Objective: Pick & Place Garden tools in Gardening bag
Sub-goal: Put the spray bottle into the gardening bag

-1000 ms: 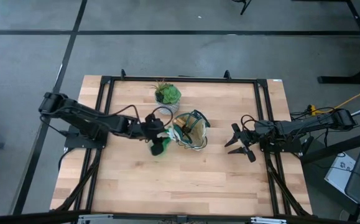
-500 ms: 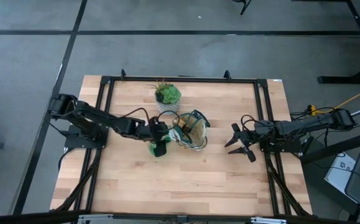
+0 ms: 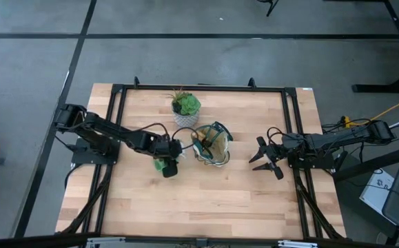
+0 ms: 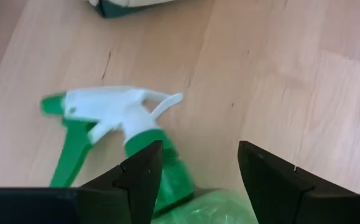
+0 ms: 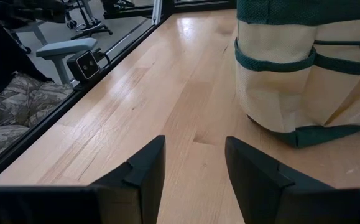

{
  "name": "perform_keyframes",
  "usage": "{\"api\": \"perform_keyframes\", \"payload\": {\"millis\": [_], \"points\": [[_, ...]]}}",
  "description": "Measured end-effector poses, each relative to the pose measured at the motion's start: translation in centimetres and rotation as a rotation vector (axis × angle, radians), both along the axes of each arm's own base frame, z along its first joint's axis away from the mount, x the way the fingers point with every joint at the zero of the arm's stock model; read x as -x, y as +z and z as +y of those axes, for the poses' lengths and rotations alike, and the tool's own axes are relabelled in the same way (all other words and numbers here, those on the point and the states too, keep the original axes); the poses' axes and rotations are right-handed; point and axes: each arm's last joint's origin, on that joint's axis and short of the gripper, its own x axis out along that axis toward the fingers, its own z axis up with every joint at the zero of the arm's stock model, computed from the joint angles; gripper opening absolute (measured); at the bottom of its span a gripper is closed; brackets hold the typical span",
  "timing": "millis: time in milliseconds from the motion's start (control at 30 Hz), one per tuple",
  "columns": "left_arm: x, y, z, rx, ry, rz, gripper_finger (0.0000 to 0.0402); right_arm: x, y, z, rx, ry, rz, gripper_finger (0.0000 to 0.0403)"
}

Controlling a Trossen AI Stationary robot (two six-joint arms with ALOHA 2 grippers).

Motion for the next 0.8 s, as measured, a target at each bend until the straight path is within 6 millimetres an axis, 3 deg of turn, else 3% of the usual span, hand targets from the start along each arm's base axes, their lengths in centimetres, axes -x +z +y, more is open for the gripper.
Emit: {"api": "perform_keyframes", "payload": {"millis": [333,633,800], "points": [[0.0,0.4,0.1,-0.016,-0.025,-0.015,0.0202,0.0,0.0,0.0,0.001,-0.003,0.000,0.0169],[-1.1,3.8,1.1,-0.034,0.098,0.027,0.0186,0.0,0.0,0.0,0.001,-0.002,0.000,0.0169],[-2.1,4.0,2.0,0.012,0.130,0.101,0.0168,0.0,0.0,0.0,0.001,-0.002,0.000,0.0169]]}}
